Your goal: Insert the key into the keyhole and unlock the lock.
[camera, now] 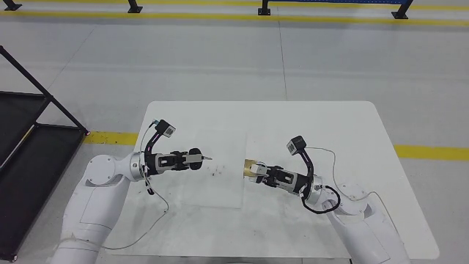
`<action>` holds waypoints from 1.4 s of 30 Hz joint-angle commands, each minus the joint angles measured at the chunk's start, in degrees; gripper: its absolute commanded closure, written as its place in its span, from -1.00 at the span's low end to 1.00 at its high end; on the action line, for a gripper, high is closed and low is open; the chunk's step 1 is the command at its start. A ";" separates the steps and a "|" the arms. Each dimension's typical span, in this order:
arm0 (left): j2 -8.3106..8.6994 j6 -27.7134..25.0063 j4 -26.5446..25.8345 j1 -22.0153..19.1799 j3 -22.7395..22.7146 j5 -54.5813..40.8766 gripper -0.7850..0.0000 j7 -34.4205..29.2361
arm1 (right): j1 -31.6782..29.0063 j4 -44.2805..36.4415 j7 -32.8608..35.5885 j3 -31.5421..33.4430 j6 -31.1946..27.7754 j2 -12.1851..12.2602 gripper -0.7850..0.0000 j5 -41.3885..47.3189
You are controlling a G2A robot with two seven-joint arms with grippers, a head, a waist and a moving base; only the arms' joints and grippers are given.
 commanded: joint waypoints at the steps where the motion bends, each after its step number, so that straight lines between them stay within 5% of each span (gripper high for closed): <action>1: 0.00 0.00 0.00 0.00 0.00 0.00 1.00 0.00 | 0.00 0.00 0.00 0.00 0.00 0.00 1.00 0.00; 15: 0.00 0.00 0.00 0.00 0.00 0.00 1.00 0.00 | 0.00 0.00 0.00 0.00 0.00 0.00 1.00 0.00; 16: 0.00 0.00 0.00 0.00 0.00 0.00 0.19 0.00 | 0.00 0.00 0.00 0.00 0.00 0.00 1.00 0.00; 17: 0.00 0.00 0.00 0.00 0.00 0.00 0.19 0.00 | 0.00 0.00 0.00 0.00 0.00 0.00 1.00 0.00; 18: 0.00 0.00 0.00 0.00 0.00 0.00 1.00 0.00 | 0.00 0.00 0.00 0.00 0.00 0.00 1.00 0.00; 42: -0.03 -0.29 -5.13 2.48 7.33 1.89 1.00 7.31 | -0.56 -0.96 -2.27 -0.29 0.54 -0.02 1.00 -1.08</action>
